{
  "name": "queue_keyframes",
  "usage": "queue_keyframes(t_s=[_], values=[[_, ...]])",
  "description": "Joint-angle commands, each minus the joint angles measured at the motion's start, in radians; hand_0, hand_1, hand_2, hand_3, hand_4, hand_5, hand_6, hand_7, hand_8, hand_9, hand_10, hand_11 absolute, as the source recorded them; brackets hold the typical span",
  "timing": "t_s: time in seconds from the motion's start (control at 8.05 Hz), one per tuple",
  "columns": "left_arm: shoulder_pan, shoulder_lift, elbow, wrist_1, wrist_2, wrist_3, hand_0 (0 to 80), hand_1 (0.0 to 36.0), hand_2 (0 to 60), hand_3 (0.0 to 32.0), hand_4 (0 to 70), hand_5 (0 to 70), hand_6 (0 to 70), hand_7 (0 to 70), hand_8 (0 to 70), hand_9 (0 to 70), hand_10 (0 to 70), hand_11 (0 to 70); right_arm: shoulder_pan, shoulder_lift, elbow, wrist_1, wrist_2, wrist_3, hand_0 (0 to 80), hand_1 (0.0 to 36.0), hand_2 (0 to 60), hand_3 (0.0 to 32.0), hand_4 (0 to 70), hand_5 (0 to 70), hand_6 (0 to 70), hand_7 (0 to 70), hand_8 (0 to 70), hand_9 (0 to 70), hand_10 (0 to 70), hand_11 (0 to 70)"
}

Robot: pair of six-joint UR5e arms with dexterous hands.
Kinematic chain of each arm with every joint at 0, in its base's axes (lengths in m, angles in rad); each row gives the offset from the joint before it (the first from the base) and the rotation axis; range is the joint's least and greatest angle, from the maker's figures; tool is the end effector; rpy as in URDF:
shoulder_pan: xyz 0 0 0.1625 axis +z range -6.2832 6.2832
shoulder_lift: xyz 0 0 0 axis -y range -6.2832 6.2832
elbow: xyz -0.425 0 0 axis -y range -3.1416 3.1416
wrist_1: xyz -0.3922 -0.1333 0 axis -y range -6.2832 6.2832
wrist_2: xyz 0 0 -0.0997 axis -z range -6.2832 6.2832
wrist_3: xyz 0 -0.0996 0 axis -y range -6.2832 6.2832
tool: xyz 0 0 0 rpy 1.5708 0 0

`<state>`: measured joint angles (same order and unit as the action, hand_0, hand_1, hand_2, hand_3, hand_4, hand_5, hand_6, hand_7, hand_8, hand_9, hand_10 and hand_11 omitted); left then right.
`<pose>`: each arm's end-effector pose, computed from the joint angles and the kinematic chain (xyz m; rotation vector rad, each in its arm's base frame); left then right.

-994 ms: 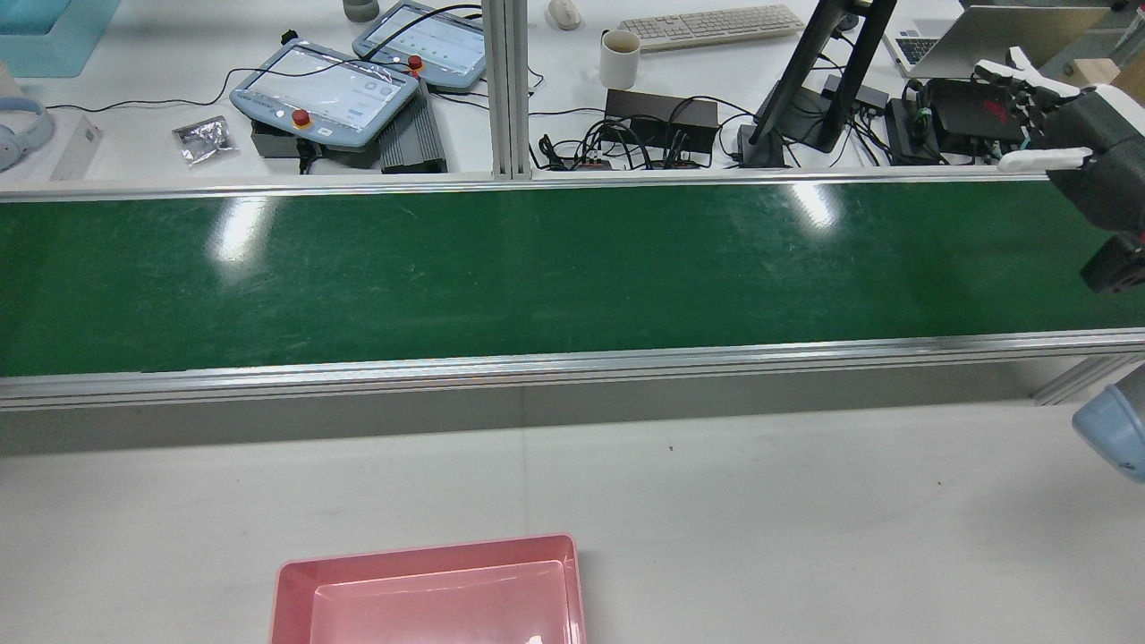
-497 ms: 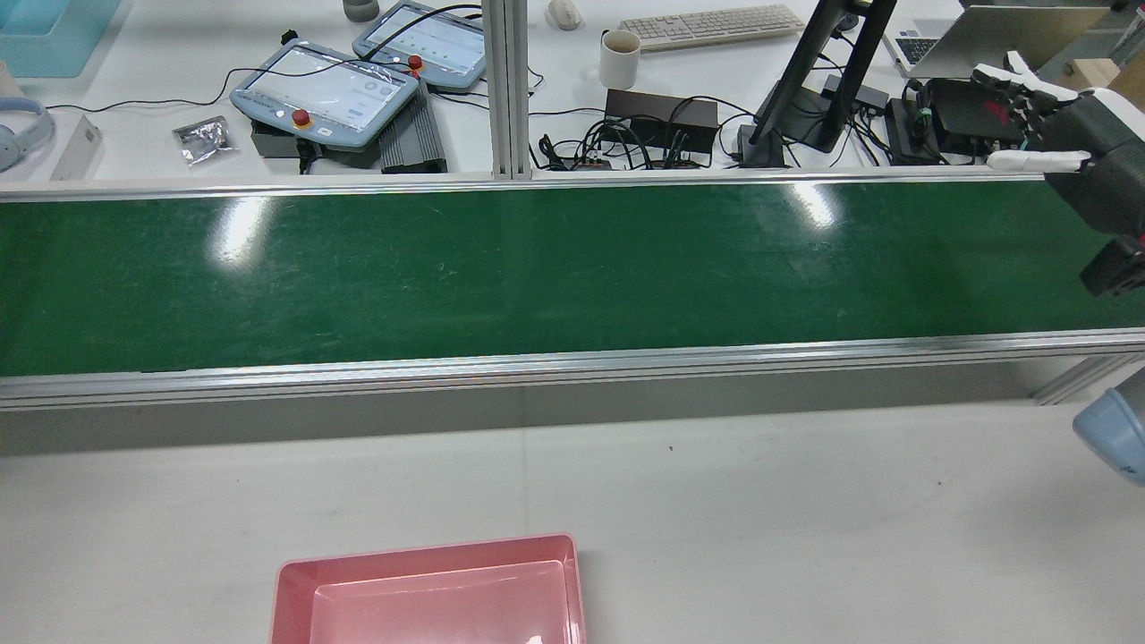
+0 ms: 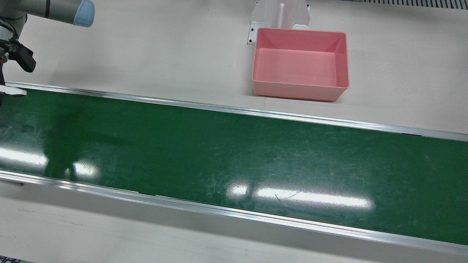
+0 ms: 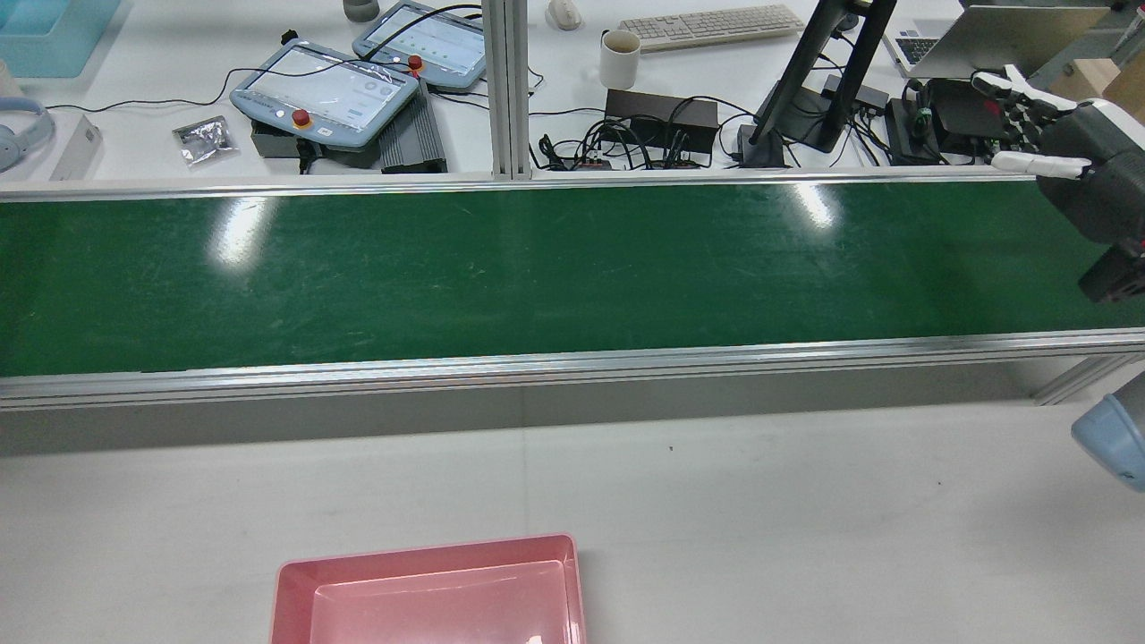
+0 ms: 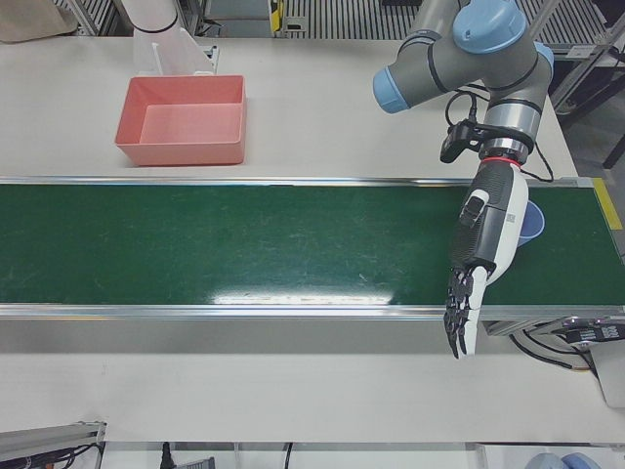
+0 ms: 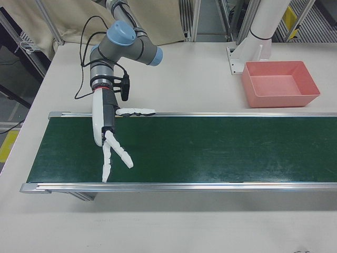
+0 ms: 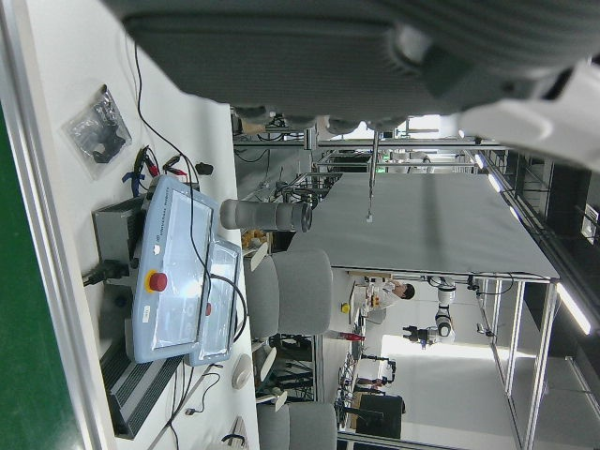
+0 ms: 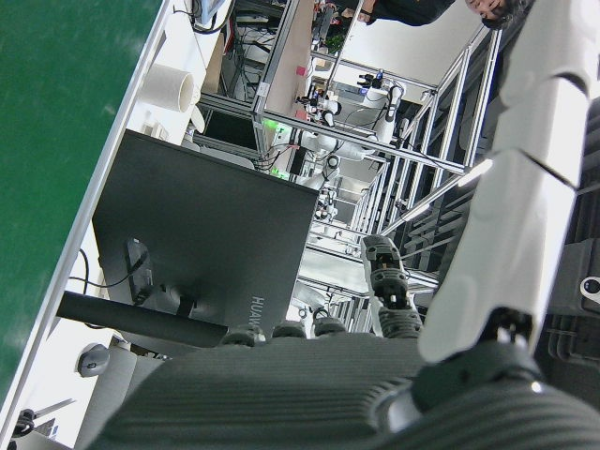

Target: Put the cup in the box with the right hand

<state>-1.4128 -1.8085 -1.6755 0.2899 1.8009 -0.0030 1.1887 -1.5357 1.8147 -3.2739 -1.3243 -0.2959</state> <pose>-0.0193 -0.5819 0.5383 -0.3959 2.0616 -1.9553 -0.0410 -0.5246 0.5637 0.1393 -2.1935 1.8690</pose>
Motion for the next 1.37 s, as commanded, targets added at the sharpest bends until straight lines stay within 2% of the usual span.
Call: queue_keyframes(t_s=[0.0,0.12,0.37,0.62,0.75,0.99,1.24], values=[[0.0,0.0,-0.001,0.0,0.0,0.0,0.0,0.0,0.0,0.0,0.0,0.0,0.0,0.0,0.0,0.0,0.0,0.0,-0.021,0.006,0.005,-0.058,-0.004,0.04,50.3,20.6,12.4,0.0,2.0,4.6,1.2,0.0,0.0,0.0,0.0,0.0],[0.0,0.0,-0.001,0.0,0.0,0.0,0.0,0.0,0.0,0.0,0.0,0.0,0.0,0.0,0.0,0.0,0.0,0.0,-0.029,0.014,0.008,-0.105,-0.006,0.044,51.2,22.5,16.2,0.0,5.3,4.8,1.8,0.9,0.0,0.0,0.0,0.0],[0.0,0.0,-0.001,0.0,0.0,0.0,0.0,0.0,0.0,0.0,0.0,0.0,0.0,0.0,0.0,0.0,0.0,0.0,-0.043,0.02,0.021,-0.119,-0.004,0.041,51.7,24.0,20.4,0.0,8.3,4.9,2.4,3.4,0.0,0.0,0.0,0.0],[0.0,0.0,-0.001,0.0,0.0,0.0,0.0,0.0,0.0,0.0,0.0,0.0,0.0,0.0,0.0,0.0,0.0,0.0,-0.073,0.061,0.037,-0.124,0.004,0.027,51.3,23.9,21.1,0.0,8.0,4.8,2.3,3.4,0.0,0.0,0.0,0.0],[0.0,0.0,-0.001,0.0,0.0,0.0,0.0,0.0,0.0,0.0,0.0,0.0,0.0,0.0,0.0,0.0,0.0,0.0,-0.09,0.063,0.038,-0.124,0.005,0.017,51.0,23.0,19.8,0.0,8.2,4.6,2.3,3.4,0.0,0.0,0.0,0.0],[0.0,0.0,-0.001,0.0,0.0,0.0,0.0,0.0,0.0,0.0,0.0,0.0,0.0,0.0,0.0,0.0,0.0,0.0,-0.1,0.075,0.037,-0.113,0.005,-0.073,48.8,15.5,4.0,0.0,6.4,3.4,1.4,0.6,0.0,0.0,0.0,0.0],[0.0,0.0,-0.001,0.0,0.0,0.0,0.0,0.0,0.0,0.0,0.0,0.0,0.0,0.0,0.0,0.0,0.0,0.0,-0.106,0.077,0.037,-0.113,0.005,-0.089,48.4,13.9,0.0,0.0,3.5,3.5,1.0,0.0,0.0,0.8,0.0,0.0]])
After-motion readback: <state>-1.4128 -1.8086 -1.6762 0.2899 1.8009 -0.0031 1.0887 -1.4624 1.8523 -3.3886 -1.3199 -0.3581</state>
